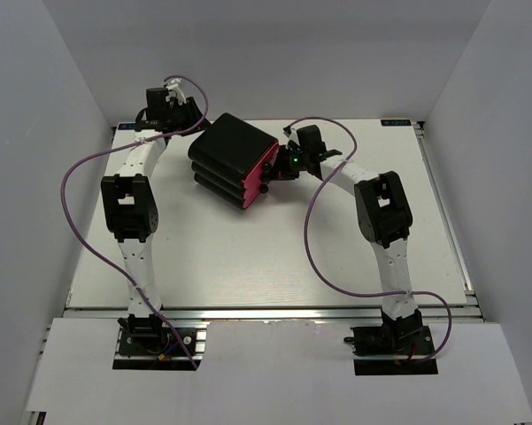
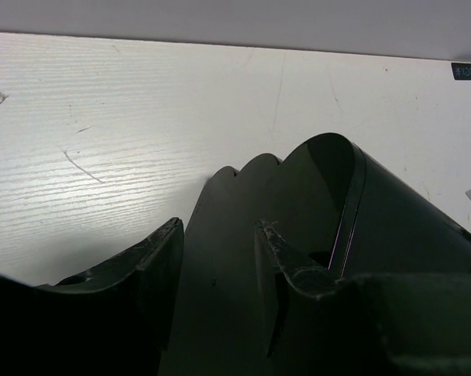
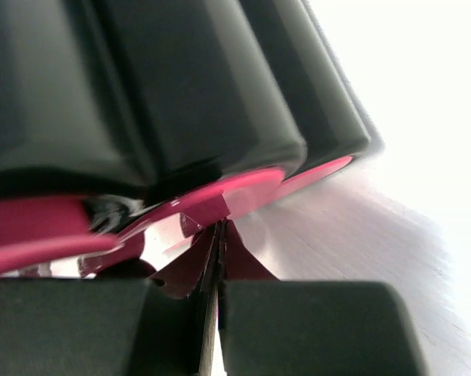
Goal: Organize the makeup
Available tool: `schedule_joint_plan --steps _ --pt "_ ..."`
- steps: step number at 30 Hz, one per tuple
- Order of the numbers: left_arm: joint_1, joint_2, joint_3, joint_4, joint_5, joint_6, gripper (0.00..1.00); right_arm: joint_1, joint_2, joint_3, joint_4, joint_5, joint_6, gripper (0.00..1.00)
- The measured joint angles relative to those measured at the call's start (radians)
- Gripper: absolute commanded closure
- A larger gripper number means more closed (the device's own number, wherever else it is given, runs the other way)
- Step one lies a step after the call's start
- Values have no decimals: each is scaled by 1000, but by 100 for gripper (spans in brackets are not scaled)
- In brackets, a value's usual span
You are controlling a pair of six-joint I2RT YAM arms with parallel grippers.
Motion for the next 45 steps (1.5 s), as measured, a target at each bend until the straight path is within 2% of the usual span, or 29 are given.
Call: schedule_joint_plan --steps 15,23,26,31,37,45 --pt "6 -1 -23 37 0 -23 48 34 -5 85 -124 68 -156 100" --pt "-4 0 -23 25 26 -31 48 75 -177 -89 -32 207 -256 100" --pt "-5 0 -24 29 30 -36 48 85 -203 -68 -55 228 -304 100" --pt "3 0 -24 43 23 -43 48 108 -151 60 -159 278 -358 100" --pt "6 0 -24 45 19 -45 48 115 -172 13 -115 290 -378 100" --pt "10 0 -40 32 17 -101 29 116 -324 -192 -14 330 -421 100"
